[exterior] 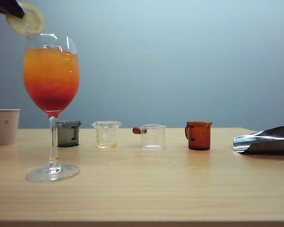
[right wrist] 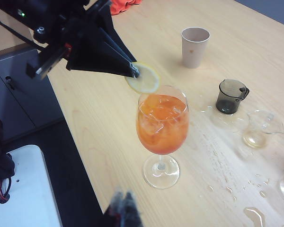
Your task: Pick up the lemon slice from the paper cup on the left and carefully insert it into the rim of the goblet.
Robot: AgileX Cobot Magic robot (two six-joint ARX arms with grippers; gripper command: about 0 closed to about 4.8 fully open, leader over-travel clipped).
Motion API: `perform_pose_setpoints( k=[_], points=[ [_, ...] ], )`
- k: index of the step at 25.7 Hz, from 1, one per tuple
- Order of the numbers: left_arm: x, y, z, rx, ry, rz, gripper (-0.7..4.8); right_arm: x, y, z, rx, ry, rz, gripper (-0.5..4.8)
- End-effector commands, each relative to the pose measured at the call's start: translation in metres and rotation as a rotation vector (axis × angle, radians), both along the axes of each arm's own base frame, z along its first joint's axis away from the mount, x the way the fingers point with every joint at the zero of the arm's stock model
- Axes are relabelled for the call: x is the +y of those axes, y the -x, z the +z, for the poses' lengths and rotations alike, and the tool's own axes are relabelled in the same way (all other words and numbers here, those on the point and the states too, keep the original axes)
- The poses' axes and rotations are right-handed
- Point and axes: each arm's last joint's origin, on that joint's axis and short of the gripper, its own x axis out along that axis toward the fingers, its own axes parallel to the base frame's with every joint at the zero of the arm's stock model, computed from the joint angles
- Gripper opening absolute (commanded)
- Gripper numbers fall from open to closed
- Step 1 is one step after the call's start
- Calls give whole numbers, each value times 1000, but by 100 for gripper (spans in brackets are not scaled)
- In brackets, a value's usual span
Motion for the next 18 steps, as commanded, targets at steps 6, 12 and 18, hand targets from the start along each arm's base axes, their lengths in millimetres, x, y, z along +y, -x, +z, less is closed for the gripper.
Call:
perform_pose_setpoints(
  k=[6,12,18],
  points=[
    [-1,-7,-3,15,6,-9,-6,-1,0,4,-19,-21,-3,-6],
    [-2,-9,-6,40,10,-19,-6,-1,-1,4,-25,-16,-19,-6],
    [-2,-13,-13,104,5,-21,-6,1,-2,2,-21,-8,-20,-6]
  ],
)
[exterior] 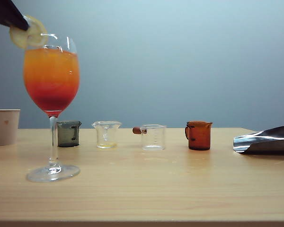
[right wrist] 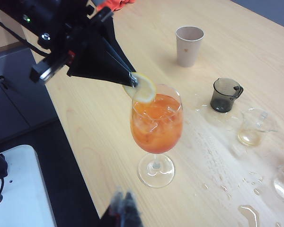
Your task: Pick up the lemon slice from the paper cup on the left and carefully insert it into the rim of the goblet.
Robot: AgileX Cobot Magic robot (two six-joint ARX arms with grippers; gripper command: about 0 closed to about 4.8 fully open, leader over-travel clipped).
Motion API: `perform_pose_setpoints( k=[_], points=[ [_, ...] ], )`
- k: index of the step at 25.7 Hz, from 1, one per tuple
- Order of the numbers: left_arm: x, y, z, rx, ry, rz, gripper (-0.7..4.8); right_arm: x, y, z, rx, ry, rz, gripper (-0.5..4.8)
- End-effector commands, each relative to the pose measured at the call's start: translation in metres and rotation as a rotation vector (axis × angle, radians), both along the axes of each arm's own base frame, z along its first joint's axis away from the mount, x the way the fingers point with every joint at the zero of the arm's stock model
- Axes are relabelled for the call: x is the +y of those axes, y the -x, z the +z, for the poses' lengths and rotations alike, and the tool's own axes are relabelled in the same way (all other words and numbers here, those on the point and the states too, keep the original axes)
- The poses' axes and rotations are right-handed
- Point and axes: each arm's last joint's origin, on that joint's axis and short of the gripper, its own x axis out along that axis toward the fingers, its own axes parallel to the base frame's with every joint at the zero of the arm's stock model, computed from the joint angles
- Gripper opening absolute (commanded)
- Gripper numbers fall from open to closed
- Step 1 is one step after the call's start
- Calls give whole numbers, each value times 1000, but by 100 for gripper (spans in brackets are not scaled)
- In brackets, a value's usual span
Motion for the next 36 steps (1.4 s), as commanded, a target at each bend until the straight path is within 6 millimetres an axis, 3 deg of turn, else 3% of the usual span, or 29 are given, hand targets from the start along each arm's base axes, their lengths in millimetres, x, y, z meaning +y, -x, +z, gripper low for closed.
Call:
perform_pose_setpoints(
  k=[1,28,30,33,36],
  points=[
    [0,0,-3,32,1,-7,-6,0,0,3,-14,-16,-1,-6],
    [-2,-9,-10,79,4,-16,-5,0,0,3,-14,-16,-1,-6],
    [-2,-8,-9,67,19,-31,16,0,0,3,-14,-16,-1,-6],
    [-2,-6,-4,28,34,-43,134,0,0,3,-14,-16,-1,-6],
    [-2,-3,2,-16,39,-44,135,0,0,3,-14,-16,-1,-6]
  ],
)
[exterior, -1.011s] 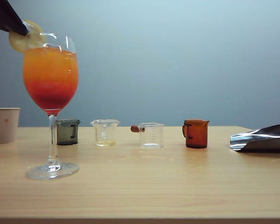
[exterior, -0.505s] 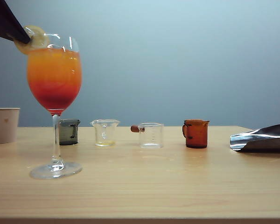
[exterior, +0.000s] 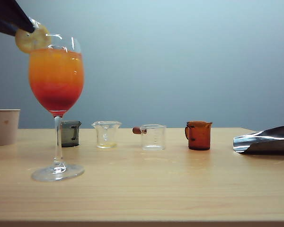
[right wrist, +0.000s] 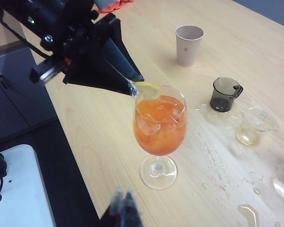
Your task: Pick up the lemon slice from the paper cup on the left and carefully insert it into the rim of the goblet.
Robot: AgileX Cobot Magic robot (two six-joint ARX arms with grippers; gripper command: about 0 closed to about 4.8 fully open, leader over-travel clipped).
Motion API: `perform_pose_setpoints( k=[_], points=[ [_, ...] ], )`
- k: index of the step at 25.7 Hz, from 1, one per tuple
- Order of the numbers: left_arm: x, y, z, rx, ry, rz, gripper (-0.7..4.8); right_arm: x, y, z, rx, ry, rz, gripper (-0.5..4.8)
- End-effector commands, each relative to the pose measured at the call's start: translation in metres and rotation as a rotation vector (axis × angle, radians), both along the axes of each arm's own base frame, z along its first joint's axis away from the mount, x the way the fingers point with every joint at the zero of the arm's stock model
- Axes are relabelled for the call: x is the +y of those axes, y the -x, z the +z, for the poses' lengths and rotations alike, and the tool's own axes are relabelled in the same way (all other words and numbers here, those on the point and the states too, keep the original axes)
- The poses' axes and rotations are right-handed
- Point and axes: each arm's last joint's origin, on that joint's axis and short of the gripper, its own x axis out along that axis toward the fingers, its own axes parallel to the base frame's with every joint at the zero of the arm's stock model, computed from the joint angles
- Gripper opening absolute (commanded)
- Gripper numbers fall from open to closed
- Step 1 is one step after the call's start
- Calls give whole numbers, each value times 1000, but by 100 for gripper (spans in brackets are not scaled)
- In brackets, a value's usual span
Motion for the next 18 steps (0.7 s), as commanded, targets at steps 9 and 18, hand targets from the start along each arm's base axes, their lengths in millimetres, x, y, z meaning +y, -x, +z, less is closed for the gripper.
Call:
perform_pose_setpoints(
  k=[9,18],
  points=[
    [1,8,25,-157,104,46,192,0,0,3,-19,-16,0,-6],
    [8,49,49,-305,141,136,-6,-21,-18,8,-53,-31,-174,-6]
  ],
)
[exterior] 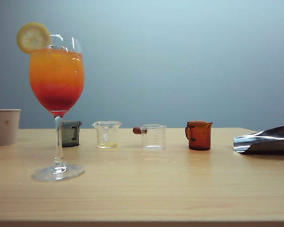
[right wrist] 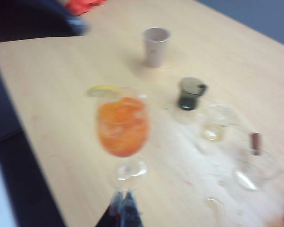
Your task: Pick up the lemon slice from the paper cup on the left and carefully insert it into the rim of the goblet.
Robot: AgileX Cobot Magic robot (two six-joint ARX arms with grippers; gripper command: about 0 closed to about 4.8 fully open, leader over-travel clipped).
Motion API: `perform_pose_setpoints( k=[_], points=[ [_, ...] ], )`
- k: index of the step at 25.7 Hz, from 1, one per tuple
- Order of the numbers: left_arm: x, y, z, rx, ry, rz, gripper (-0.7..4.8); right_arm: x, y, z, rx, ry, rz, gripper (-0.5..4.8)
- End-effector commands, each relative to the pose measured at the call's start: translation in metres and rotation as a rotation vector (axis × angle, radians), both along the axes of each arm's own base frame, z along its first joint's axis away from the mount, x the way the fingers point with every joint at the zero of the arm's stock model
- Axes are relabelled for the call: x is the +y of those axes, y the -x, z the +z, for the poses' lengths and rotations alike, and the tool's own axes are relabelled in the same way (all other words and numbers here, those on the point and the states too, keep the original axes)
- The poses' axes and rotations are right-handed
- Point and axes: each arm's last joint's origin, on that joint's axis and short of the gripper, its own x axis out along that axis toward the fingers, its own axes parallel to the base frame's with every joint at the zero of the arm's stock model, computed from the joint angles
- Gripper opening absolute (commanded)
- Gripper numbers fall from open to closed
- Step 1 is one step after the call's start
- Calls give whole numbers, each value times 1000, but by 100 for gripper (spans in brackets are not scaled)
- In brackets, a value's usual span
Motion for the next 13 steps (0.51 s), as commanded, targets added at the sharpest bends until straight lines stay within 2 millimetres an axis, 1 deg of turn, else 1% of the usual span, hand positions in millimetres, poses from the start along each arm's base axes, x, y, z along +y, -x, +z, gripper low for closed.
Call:
perform_pose_setpoints(
  k=[1,3,5,7,9,10,11,12,13],
  points=[
    [5,17,7,-50,-17,89,-6,-15,-12,7,-17,-45,-57,-6],
    [9,34,10,-52,7,200,-6,-35,-25,8,-4,-55,-114,-6],
    [13,43,12,-53,22,279,-6,-49,-34,8,-2,-71,-163,-6],
    [17,58,15,-73,58,367,-6,-71,-46,6,-3,-89,-253,-6],
    [20,71,17,-92,108,435,-6,-86,-47,4,-10,-108,-335,-6],
    [22,79,18,-106,138,452,-6,-94,-44,1,-29,-128,-378,-6],
    [22,83,17,-115,147,453,-6,-99,-41,-2,-42,-133,-405,-6],
    [23,91,14,-138,156,453,-5,-106,-35,-9,-64,-145,-459,-6],
    [24,95,12,-145,164,454,-6,-109,-31,-13,-72,-152,-474,-6]
  ],
)
